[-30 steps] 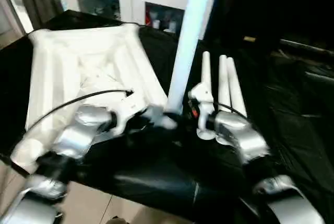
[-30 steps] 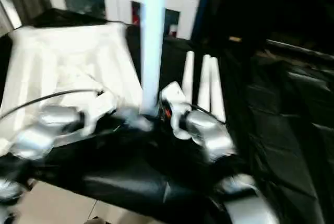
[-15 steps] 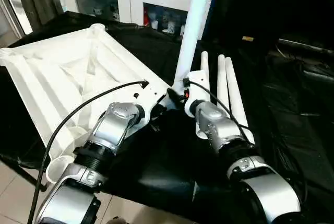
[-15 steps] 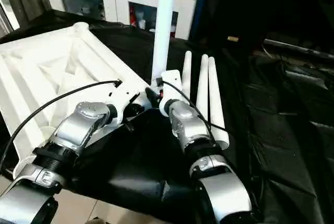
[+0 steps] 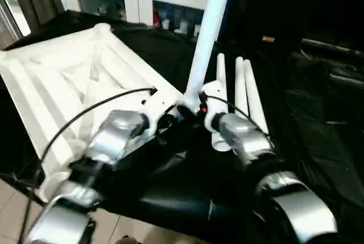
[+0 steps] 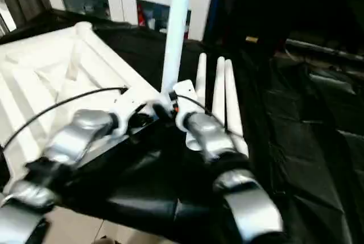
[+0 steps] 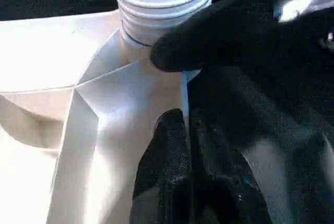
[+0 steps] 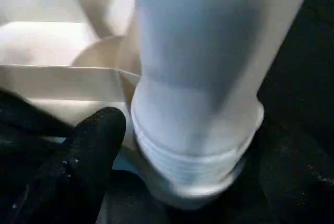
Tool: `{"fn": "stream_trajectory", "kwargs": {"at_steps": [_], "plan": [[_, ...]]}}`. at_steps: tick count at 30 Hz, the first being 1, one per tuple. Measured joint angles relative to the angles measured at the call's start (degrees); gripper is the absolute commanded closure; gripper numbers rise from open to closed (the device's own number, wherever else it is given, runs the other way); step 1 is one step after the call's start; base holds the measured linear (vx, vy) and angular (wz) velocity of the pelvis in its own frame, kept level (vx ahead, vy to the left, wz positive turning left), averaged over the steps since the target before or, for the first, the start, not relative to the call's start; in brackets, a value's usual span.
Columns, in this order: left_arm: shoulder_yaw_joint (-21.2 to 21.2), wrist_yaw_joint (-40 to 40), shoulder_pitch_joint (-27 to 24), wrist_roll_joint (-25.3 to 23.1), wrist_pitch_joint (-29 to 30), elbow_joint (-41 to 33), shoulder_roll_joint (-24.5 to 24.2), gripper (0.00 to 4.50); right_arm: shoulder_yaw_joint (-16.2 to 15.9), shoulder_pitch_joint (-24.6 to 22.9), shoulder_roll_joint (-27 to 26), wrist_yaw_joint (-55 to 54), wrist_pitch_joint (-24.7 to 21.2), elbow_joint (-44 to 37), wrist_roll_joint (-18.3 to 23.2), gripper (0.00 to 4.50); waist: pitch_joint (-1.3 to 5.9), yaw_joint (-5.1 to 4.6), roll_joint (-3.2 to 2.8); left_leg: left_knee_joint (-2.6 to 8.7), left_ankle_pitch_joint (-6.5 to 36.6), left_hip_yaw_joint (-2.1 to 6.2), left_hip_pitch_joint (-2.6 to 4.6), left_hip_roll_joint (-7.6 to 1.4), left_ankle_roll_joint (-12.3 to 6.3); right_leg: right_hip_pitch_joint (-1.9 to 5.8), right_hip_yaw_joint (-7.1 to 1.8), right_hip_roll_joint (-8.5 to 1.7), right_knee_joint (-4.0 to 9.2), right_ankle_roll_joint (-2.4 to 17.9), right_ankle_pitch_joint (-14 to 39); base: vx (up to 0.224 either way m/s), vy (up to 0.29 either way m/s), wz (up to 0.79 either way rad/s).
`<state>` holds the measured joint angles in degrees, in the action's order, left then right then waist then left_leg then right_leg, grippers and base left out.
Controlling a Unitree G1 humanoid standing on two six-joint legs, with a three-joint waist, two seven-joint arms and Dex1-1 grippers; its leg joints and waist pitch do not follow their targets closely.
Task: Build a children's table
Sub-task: Rotate leg to tighten
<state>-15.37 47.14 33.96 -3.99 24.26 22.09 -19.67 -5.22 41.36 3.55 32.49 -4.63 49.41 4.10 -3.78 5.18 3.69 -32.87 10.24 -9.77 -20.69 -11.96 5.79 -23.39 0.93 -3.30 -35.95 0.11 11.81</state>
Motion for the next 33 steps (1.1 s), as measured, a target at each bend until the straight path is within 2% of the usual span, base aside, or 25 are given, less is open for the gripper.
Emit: {"fn": "stream_trajectory", "kwargs": {"at_steps": [6, 9, 12, 20, 25, 33], "plan": [[-0.88, 14.45, -4.11, 4.31, -6.13, -3.91, -7.94, 4.50, -5.64, -6.13, 9.26, 20.94, -0.56, -12.58, 1.36, 0.62, -0.02, 1.12, 0.02, -0.07, 0.08, 0.01, -0.24, -0.01, -0.15, -0.03, 0.07, -0.04, 0.20, 0.01, 0.01, 0.000, 0.000, 0.00], [-1.44, 16.71, -4.22, 4.31, -7.39, -3.81, -8.89, 4.50, -7.21, -7.13, 10.62, 24.79, -1.17, -15.90, 1.64, 0.62, -0.05, 1.46, -0.01, -0.15, 0.03, -0.02, -0.25, -0.01, -0.19, -0.02, 0.07, -0.10, 0.11, 0.01, 0.00, 0.000, 0.000, 0.00], [-1.95, 21.59, -4.84, 5.58, -9.85, -3.87, -11.88, 4.50, -8.90, -9.78, 13.49, 30.06, -2.16, -21.33, 2.44, 0.62, -0.06, 1.56, 0.01, -0.17, 0.03, -0.02, -0.24, -0.01, -0.18, 0.00, 0.07, -0.10, 0.08, 0.01, 0.00, 0.000, 0.000, 0.00], [-2.13, 24.18, -4.97, 5.57, -11.69, -3.76, -12.92, 4.50, -10.13, -10.32, 14.15, 31.88, -2.94, -22.40, 2.35, 0.62, -0.06, 1.43, 0.02, -0.24, 0.01, -0.01, -0.25, -0.01, -0.16, -0.02, 0.07, -0.10, -0.02, 0.00, 0.00, 0.000, 0.000, 0.00], [-2.22, 24.30, -4.97, 5.58, -12.12, -3.59, -12.89, 4.50, -10.25, -10.45, 13.96, 31.54, -4.05, -23.40, 2.35, 1.16, -0.06, 1.48, 0.02, -0.26, 0.02, -0.01, -0.26, -0.01, -0.17, -0.02, 0.07, -0.10, -0.02, 0.00, 0.00, 0.000, 0.000, 0.00], [-2.17, 24.58, -4.97, 5.55, -12.50, -3.30, -12.91, 4.50, -10.22, -10.45, 13.75, 31.13, -4.25, -23.35, 2.34, 1.70, -0.05, 1.47, 0.03, -0.30, 0.01, -0.01, -0.25, -0.02, -0.17, -0.02, 0.06, -0.10, -0.07, 0.00, 0.00, 0.000, 0.000, 0.00]]}}
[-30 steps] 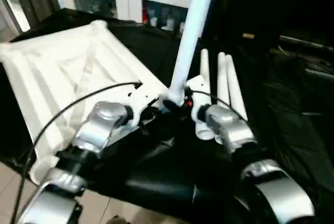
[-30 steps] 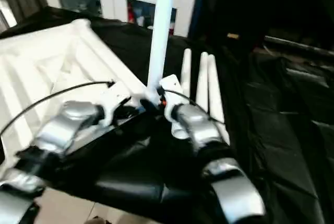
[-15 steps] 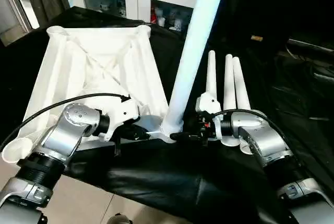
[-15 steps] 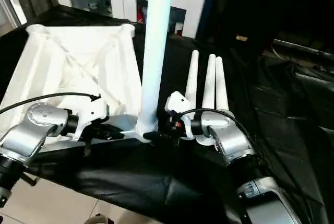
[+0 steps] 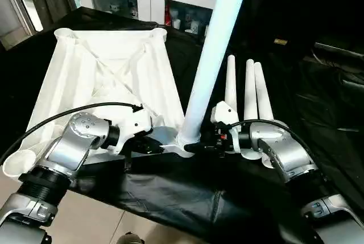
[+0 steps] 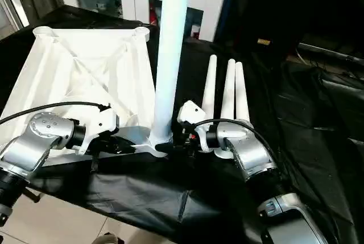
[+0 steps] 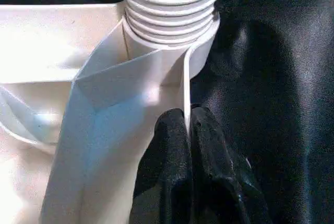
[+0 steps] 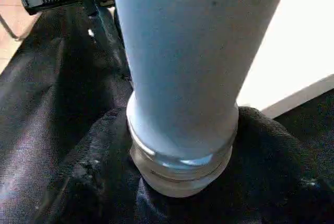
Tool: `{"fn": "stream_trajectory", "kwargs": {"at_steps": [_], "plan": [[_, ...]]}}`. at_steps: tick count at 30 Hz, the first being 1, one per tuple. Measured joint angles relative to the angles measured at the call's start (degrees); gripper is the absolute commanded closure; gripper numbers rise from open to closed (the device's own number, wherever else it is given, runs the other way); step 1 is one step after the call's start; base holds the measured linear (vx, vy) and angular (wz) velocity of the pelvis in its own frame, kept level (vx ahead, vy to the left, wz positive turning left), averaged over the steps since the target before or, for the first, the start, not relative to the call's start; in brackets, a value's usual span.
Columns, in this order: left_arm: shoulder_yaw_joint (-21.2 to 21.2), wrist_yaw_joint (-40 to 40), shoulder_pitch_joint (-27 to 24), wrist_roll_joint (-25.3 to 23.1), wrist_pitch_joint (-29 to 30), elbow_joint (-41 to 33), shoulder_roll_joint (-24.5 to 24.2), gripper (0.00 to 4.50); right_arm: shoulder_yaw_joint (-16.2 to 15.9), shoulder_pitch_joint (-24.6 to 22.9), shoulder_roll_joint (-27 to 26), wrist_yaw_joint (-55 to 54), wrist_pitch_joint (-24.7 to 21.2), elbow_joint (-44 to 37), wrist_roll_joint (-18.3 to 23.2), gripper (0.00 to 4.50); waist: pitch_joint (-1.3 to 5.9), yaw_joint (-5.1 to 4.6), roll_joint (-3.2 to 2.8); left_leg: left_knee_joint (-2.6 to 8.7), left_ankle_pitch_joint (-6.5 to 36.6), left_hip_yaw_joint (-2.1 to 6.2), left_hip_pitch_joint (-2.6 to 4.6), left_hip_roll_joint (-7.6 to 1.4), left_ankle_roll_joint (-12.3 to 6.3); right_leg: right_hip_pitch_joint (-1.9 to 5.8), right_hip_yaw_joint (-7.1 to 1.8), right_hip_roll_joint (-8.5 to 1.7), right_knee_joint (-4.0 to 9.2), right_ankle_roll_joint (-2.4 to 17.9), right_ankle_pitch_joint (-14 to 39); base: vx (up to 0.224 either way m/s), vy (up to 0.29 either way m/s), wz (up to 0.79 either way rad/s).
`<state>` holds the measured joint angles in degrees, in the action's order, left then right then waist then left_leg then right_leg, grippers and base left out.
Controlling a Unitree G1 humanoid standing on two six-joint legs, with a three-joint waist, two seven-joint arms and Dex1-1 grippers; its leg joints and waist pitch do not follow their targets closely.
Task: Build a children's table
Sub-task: Rotate leg to tighten
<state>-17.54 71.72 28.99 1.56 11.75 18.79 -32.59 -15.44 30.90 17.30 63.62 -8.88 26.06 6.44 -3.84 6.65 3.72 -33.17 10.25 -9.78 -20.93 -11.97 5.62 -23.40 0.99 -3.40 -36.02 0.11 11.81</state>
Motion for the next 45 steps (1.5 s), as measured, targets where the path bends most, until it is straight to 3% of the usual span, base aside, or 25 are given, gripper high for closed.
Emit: {"fn": "stream_trajectory", "kwargs": {"at_steps": [8, 12, 18, 21, 25, 26, 27, 33, 38, 45], "plan": [[0.14, -1.27, 0.03, -0.33, -0.51, 0.83, 0.91, 4.50, 1.49, -1.40, -1.63, -2.24, -1.02, -0.20, 0.49, 1.76, 0.02, 0.03, 0.01, -0.02, 0.00, 0.00, 0.10, 0.00, 0.00, 0.07, -0.01, 0.00, -0.06, 0.00, 0.00, 0.000, 0.000, 0.00], [0.86, -9.67, 2.57, -2.76, 0.39, 5.87, 5.59, 4.50, 5.24, -1.38, -6.96, -15.24, -1.06, 4.33, -0.08, 1.76, 0.02, -0.31, 0.02, 0.01, -0.01, 0.02, 0.77, 0.02, 0.06, 0.54, -0.07, -0.02, -0.13, 0.07, -0.12, 0.000, 0.000, 0.00], [1.60, -25.52, 7.96, -6.36, 6.98, 12.42, 15.24, 4.50, 11.93, 4.25, -16.32, -39.46, -0.89, 14.72, -0.45, 1.77, 0.04, -1.37, -0.03, 0.06, -0.03, 0.17, 0.88, 0.03, 0.10, 0.45, -0.11, -0.05, -0.12, -0.18, -0.11, 0.000, 0.000, 0.00], [1.64, -30.47, 9.22, -7.61, 9.46, 13.55, 18.83, 4.50, 13.42, 6.42, -19.06, -47.00, 0.43, 18.19, -0.57, 1.77, 0.08, -1.55, -0.09, 0.05, -0.04, 0.16, 0.87, 0.06, 0.11, 0.45, -0.14, -0.06, -0.12, -0.09, -0.37, 0.000, 0.000, 0.00], [1.53, -32.37, 9.50, -8.25, 10.01, 13.60, 20.10, 4.50, 13.94, 7.08, -20.10, -49.91, 2.38, 19.76, -1.21, 1.77, 0.12, -1.50, -0.17, 0.11, -0.04, 0.12, 0.85, 0.06, 0.12, 0.42, -0.12, -0.05, -0.10, 0.01, -0.55, 0.000, 0.000, 0.00], [1.54, -32.65, 9.52, -8.36, 10.03, 13.60, 20.24, 4.50, 14.29, 7.32, -20.40, -49.99, 3.19, 20.42, -1.44, 1.77, 0.14, -1.50, -0.20, 0.11, -0.05, 0.11, 0.84, 0.06, 0.12, 0.42, -0.12, -0.05, -0.09, -0.02, -0.53, 0.000, 0.000, 0.00], [1.54, -33.00, 9.56, -8.66, 10.03, 13.60, 20.48, 4.50, 14.92, 7.62, -20.60, -50.00, 3.67, 21.14, -1.47, 1.21, 0.15, -1.50, -0.22, 0.11, -0.05, 0.10, 0.83, 0.06, 0.12, 0.41, -0.12, -0.05, -0.08, -0.03, -0.53, 0.000, 0.000, 0.00], [1.50, -31.38, 9.27, -8.77, 9.72, 12.87, 19.14, 4.50, 14.88, 7.87, -19.76, -45.09, 4.64, 21.75, -0.98, 0.65, 0.15, -1.63, -0.22, 0.14, -0.05, 0.10, 0.81, 0.06, 0.12, 0.37, -0.13, -0.04, 0.02, -0.03, -0.52, 0.000, 0.000, 0.00], [1.46, -28.02, 8.19, -8.06, 8.89, 10.91, 16.54, 4.50, 12.27, 7.38, -16.53, -37.64, 4.40, 20.21, -1.79, 0.65, 0.14, -1.67, -0.21, 0.31, -0.05, 0.06, 0.74, 0.04, 0.12, 0.25, -0.10, 0.04, 0.11, -0.05, -0.50, 0.000, 0.000, 0.00], [1.19, -13.10, 3.58, -3.91, 2.58, 5.66, 8.24, 4.50, 5.94, 2.07, -6.15, -16.45, 1.39, 8.86, -1.18, 0.65, 0.06, -1.36, -0.32, 0.31, -0.04, 0.04, 0.47, 0.03, 0.09, 0.18, -0.07, 0.05, 0.39, -0.08, -0.37, 0.000, 0.000, 0.00]]}}
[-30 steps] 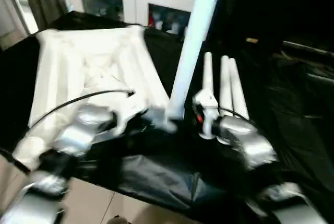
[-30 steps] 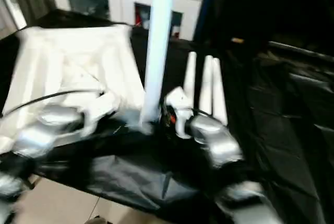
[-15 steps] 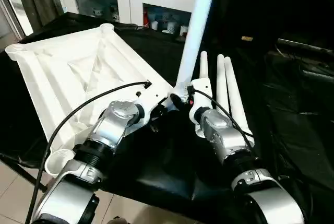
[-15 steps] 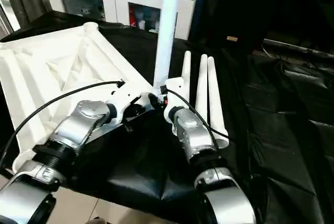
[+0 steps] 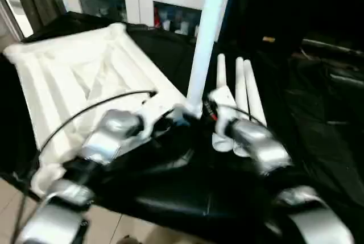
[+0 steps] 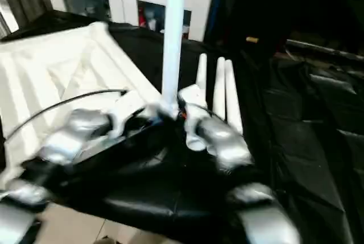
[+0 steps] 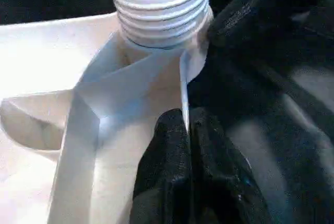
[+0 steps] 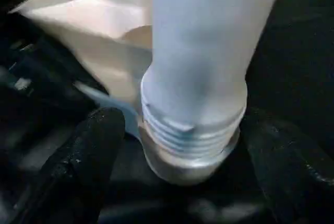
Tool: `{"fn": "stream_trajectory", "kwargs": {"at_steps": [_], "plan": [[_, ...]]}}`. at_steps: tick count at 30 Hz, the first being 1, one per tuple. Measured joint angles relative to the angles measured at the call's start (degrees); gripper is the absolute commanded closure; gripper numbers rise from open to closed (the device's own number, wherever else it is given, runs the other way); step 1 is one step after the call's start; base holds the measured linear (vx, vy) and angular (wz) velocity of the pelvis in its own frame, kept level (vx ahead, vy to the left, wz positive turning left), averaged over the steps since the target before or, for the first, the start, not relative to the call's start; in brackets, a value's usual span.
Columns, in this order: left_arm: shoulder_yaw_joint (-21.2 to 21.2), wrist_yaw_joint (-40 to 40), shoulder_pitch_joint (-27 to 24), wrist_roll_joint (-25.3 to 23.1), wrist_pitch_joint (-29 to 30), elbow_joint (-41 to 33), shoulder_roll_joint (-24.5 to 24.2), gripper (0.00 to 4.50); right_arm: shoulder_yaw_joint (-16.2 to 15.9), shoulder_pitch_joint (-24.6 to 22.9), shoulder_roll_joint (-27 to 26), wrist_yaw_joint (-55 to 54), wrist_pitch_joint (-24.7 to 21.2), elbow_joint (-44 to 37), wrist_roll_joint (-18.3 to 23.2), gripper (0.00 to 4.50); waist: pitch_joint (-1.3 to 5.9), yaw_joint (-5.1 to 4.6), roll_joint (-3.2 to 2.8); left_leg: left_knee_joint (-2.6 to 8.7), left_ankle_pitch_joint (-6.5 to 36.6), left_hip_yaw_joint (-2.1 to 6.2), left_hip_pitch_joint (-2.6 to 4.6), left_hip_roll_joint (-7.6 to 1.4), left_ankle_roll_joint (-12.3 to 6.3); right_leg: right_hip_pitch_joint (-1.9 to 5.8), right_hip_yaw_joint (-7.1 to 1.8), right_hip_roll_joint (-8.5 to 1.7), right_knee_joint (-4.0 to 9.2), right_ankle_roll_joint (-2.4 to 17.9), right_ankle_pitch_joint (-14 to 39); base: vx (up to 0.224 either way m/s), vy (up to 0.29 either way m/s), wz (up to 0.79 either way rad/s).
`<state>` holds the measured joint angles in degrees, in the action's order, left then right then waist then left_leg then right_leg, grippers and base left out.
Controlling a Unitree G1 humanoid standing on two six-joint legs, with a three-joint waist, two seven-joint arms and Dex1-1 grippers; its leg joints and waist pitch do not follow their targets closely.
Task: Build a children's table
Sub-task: Rotate leg to tighten
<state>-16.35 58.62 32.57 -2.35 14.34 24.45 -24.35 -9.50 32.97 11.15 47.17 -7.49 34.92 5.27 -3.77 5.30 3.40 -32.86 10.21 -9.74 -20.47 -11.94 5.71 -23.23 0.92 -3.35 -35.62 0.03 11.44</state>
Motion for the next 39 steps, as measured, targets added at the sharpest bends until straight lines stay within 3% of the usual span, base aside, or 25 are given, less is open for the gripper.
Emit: {"fn": "stream_trajectory", "kwargs": {"at_steps": [4, 12, 16, 24, 29, 32, 39], "plan": [[-1.15, 6.11, -1.80, 1.57, -1.11, -3.28, -2.60, 4.50, -2.03, -1.54, 3.56, 7.24, -1.16, -4.41, 1.34, 0.65, 0.00, 1.11, -0.01, -0.01, 0.04, -0.07, -0.13, 0.01, -0.07, 0.03, 0.01, -0.04, 0.25, 0.01, -0.01, 0.000, 0.000, 0.00], [-1.66, 12.62, -3.95, 3.70, -1.91, -6.18, -6.05, 4.50, -4.87, -4.09, 7.14, 15.96, -4.06, -11.47, 2.61, 0.65, -0.04, 1.31, 0.05, -0.02, 0.03, -0.10, -0.12, -0.01, -0.07, 0.03, 0.03, -0.04, 0.23, 0.01, -0.01, 0.000, 0.000, 0.00], [-1.65, 12.78, -4.02, 3.73, -2.22, -6.17, -6.37, 4.50, -5.66, -4.18, 7.59, 17.10, -4.71, -11.84, 2.60, 0.82, -0.07, 1.23, 0.14, -0.03, 0.03, -0.09, -0.08, -0.01, -0.06, 0.03, 0.03, -0.04, 0.14, 0.00, -0.01, 0.000, 0.000, 0.00], [-1.61, 13.16, -4.11, 3.84, -2.22, -6.23, -6.50, 4.50, -5.55, -4.16, 7.54, 17.00, -5.84, -12.32, 2.63, 1.64, -0.06, 1.31, 0.18, -0.04, 0.03, -0.09, -0.09, -0.01, -0.06, 0.03, 0.03, -0.04, 0.14, 0.01, -0.01, 0.000, 0.000, 0.00], [-1.60, 13.11, -4.20, 3.83, -2.30, -6.25, -6.57, 4.50, -5.56, -4.18, 7.38, 16.90, -6.02, -12.32, 2.64, 1.76, -0.05, 1.30, 0.19, -0.08, 0.03, -0.09, -0.08, -0.01, -0.06, 0.03, 0.02, -0.04, 0.09, 0.01, -0.01, 0.000, 0.000, 0.00], [-1.42, 11.37, -4.09, 3.44, -2.33, -5.71, -6.12, 4.50, -4.91, -4.61, 5.87, 14.03, -5.98, -12.06, 2.52, 1.78, -0.04, 1.24, 0.19, -0.11, 0.02, -0.09, 0.02, -0.01, -0.05, 0.05, 0.00, -0.04, -0.02, 0.01, -0.01, 0.000, 0.000, 0.00], [-0.24, -4.52, 1.76, -0.66, 1.91, 3.29, 2.59, 4.50, 1.72, -1.45, -3.66, -10.01, -5.71, -2.29, 0.62, 1.80, -0.03, 0.36, 0.22, -0.17, 0.00, 0.06, 0.43, 0.01, 0.02, 0.14, -0.06, -0.06, -0.34, -0.14, -0.05, -0.022, -0.005, -0.01]]}}
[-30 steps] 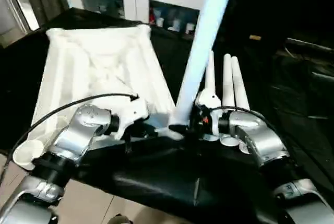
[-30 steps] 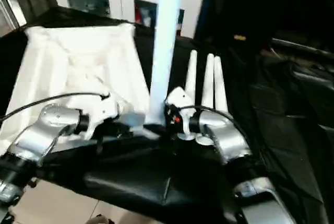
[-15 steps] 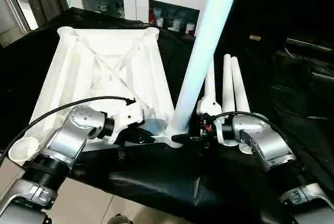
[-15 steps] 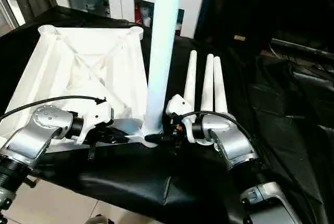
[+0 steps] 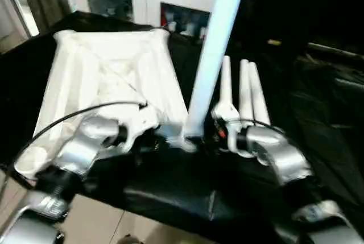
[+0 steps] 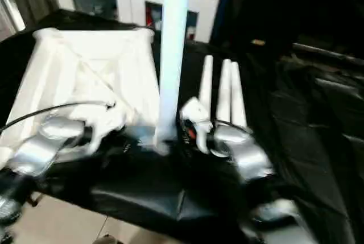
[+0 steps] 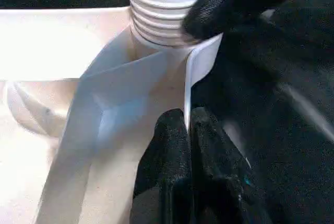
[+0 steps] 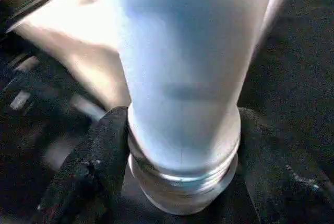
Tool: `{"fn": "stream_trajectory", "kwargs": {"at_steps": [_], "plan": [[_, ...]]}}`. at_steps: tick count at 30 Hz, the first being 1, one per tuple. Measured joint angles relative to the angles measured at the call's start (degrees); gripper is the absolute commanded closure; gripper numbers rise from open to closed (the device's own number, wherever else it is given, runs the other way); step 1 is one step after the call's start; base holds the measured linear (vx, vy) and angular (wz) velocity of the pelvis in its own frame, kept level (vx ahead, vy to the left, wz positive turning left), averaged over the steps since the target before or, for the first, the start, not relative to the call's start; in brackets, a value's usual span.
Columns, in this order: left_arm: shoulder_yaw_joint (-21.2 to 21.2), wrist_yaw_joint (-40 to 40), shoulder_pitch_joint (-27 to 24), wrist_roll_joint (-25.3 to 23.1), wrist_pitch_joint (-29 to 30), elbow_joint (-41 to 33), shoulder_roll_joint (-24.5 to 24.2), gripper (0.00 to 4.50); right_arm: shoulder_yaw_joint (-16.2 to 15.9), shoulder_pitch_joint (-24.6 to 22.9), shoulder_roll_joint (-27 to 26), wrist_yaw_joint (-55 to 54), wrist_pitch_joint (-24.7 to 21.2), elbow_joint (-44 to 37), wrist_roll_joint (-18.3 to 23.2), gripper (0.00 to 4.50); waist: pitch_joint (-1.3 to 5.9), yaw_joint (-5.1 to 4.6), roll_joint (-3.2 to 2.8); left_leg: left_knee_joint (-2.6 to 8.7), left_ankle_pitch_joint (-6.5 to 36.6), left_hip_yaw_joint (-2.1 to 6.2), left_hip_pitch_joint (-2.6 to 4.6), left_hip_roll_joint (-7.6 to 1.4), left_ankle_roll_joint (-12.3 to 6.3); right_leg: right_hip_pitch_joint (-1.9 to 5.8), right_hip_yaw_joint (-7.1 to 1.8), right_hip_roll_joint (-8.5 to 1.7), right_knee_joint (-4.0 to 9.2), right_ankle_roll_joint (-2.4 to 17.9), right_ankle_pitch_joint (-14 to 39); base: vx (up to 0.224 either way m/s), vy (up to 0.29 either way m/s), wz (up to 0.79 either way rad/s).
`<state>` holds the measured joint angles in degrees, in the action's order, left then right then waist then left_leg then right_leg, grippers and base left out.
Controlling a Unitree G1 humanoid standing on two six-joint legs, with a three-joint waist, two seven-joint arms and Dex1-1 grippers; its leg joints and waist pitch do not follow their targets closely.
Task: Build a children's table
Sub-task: Rotate leg to tighten
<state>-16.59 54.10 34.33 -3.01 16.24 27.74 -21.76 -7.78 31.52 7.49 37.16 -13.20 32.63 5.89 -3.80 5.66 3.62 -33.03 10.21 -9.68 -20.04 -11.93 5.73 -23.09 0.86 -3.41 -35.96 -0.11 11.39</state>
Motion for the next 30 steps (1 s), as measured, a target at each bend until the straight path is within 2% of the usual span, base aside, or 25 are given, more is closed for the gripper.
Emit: {"fn": "stream_trajectory", "kwargs": {"at_steps": [4, 10, 12, 14, 16, 22, 25, 30], "plan": [[1.09, -10.32, 3.23, -1.44, 4.91, 3.91, 6.32, 4.50, 5.51, 4.75, -7.18, -16.71, 1.51, 8.63, 0.53, 1.80, -0.02, -0.65, -0.06, 0.02, -0.11, 0.09, 0.01, 0.01, 0.18, -0.08, 0.01, -0.01, 0.00, 0.05, -0.12, 0.000, 0.000, 0.00], [1.70, -15.94, 4.70, -2.92, 6.01, 6.13, 10.55, 4.50, 7.40, 8.79, -10.90, -25.56, 5.54, 15.67, -0.20, 1.80, 0.07, -0.60, -0.28, 0.07, -0.13, 0.03, -0.01, 0.02, 0.21, -0.07, 0.04, 0.00, -0.01, 0.32, -0.41, 0.000, 0.000, 0.00], [1.81, -16.46, 4.82, -3.19, 6.02, 6.30, 10.95, 4.50, 7.69, 9.32, -11.00, -25.67, 6.86, 17.14, -0.61, 1.10, 0.14, -0.59, -0.38, 0.07, -0.13, 0.03, -0.03, 0.02, 0.21, -0.06, 0.03, 0.00, 0.03, 0.30, -0.39, 0.000, 0.000, 0.00], [1.81, -16.69, 4.85, -3.18, 6.01, 6.31, 10.99, 4.50, 8.16, 9.60, -11.37, -25.54, 7.71, 17.91, -0.74, 1.10, 0.19, -0.61, -0.47, 0.08, -0.13, 0.01, -0.04, 0.02, 0.21, -0.06, 0.03, 0.00, 0.07, 0.27, -0.38, 0.000, 0.000, 0.00], [1.80, -16.60, 4.87, -3.10, 5.75, 6.28, 10.60, 4.50, 8.29, 9.89, -11.39, -24.68, 7.89, 18.19, -0.73, 0.81, 0.19, -0.67, -0.48, 0.11, -0.12, 0.01, -0.04, 0.02, 0.21, -0.07, 0.03, 0.01, 0.12, 0.27, -0.37, 0.000, 0.000, 0.00], [1.66, -11.49, 4.07, -2.86, 3.59, 5.13, 6.57, 4.50, 5.95, 9.44, -8.14, -14.43, 8.70, 17.89, -1.05, 0.81, 0.18, -0.92, -0.49, 0.43, -0.13, 0.01, -0.08, 0.02, 0.22, -0.18, 0.05, 0.06, 0.19, 0.27, -0.37, 0.000, 0.000, 0.00], [1.55, -6.32, 2.62, -1.77, 1.95, 3.18, 3.26, 4.50, 2.80, 6.90, -4.03, -4.94, 8.85, 13.85, -1.28, 0.81, 0.18, -0.67, -0.49, 0.61, -0.13, -0.04, -0.08, 0.00, 0.23, -0.23, 0.09, 0.10, 0.34, 0.28, -0.34, 0.000, 0.000, 0.00], [1.22, 1.60, 0.38, 0.36, -0.98, 0.56, -1.48, 4.50, -0.11, 3.51, 1.00, 7.10, 8.10, 7.27, -0.84, 0.81, 0.18, -0.43, -0.49, 0.52, -0.14, -0.08, -0.22, 0.00, 0.19, -0.30, 0.10, 0.10, 0.59, 0.28, -0.30, 0.000, 0.000, 0.00]]}}
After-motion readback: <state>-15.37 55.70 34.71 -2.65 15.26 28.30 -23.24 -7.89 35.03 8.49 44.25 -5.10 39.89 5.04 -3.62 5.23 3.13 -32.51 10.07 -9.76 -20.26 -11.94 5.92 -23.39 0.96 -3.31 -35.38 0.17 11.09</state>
